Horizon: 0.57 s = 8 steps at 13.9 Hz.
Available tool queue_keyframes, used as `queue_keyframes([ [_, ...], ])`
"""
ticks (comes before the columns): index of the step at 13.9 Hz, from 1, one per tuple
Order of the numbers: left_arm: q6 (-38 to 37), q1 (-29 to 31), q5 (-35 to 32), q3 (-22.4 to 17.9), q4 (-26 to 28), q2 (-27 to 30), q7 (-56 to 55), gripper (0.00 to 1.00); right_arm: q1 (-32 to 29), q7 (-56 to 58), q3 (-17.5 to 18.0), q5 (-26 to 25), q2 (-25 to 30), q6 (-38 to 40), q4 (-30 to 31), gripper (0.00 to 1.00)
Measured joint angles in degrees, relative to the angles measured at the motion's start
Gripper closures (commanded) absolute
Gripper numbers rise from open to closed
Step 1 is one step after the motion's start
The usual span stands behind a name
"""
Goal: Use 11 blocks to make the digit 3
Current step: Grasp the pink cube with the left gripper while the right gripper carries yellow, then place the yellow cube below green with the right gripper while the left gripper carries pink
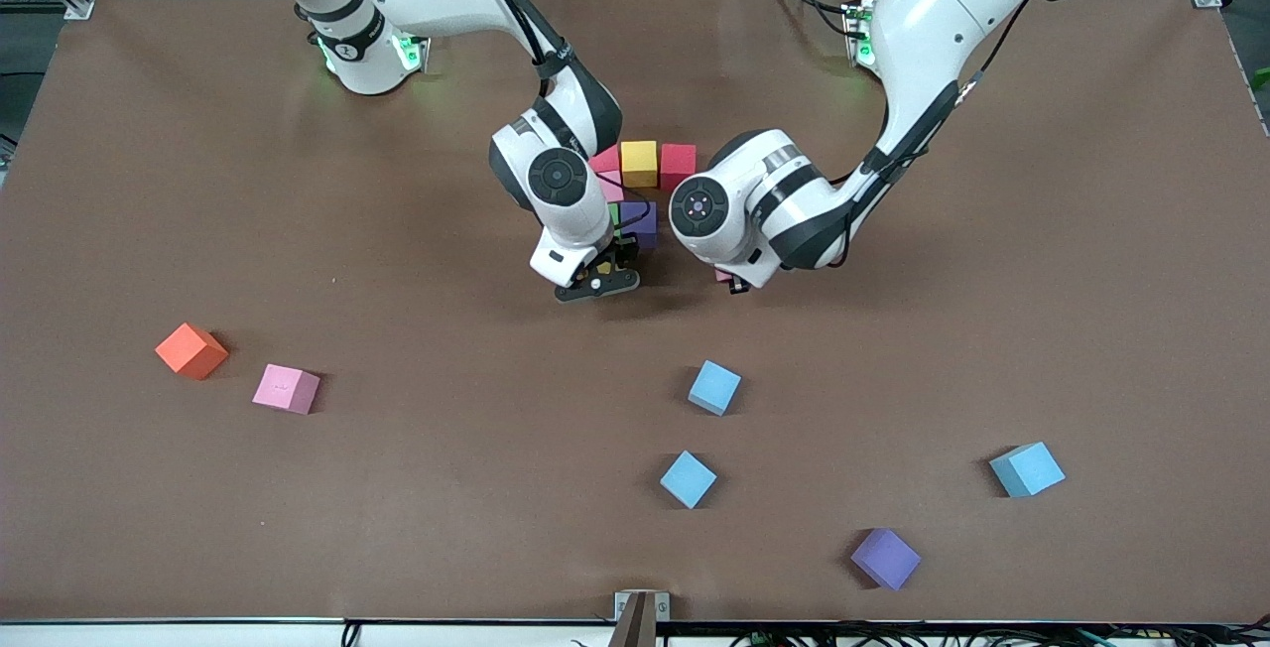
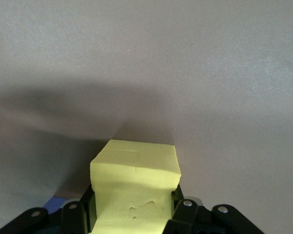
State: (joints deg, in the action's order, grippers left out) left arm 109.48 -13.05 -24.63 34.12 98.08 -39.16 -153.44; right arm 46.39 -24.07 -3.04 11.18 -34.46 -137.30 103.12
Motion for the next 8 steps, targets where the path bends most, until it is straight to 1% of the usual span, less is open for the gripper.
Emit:
queue_keyframes([
  [5, -0.07, -1.42, 0.0, 0.67, 1.23, 0.76, -3.08, 0.99, 0.0, 0.0, 0.17, 0.0, 0.09, 0.31, 0.11, 0.69],
  [7, -0.08, -2.82, -0.02, 0.68, 1.63, 0.82, -3.83, 0.99, 0.0, -0.01, 0.22, 0.0, 0.1, 0.39, 0.12, 0.64],
  [8, -0.09, -3.53, -0.25, 0.67, 1.82, 0.82, -4.35, 0.99, 0.0, -0.01, 0.26, 0.0, 0.1, 0.46, 0.13, 0.6],
])
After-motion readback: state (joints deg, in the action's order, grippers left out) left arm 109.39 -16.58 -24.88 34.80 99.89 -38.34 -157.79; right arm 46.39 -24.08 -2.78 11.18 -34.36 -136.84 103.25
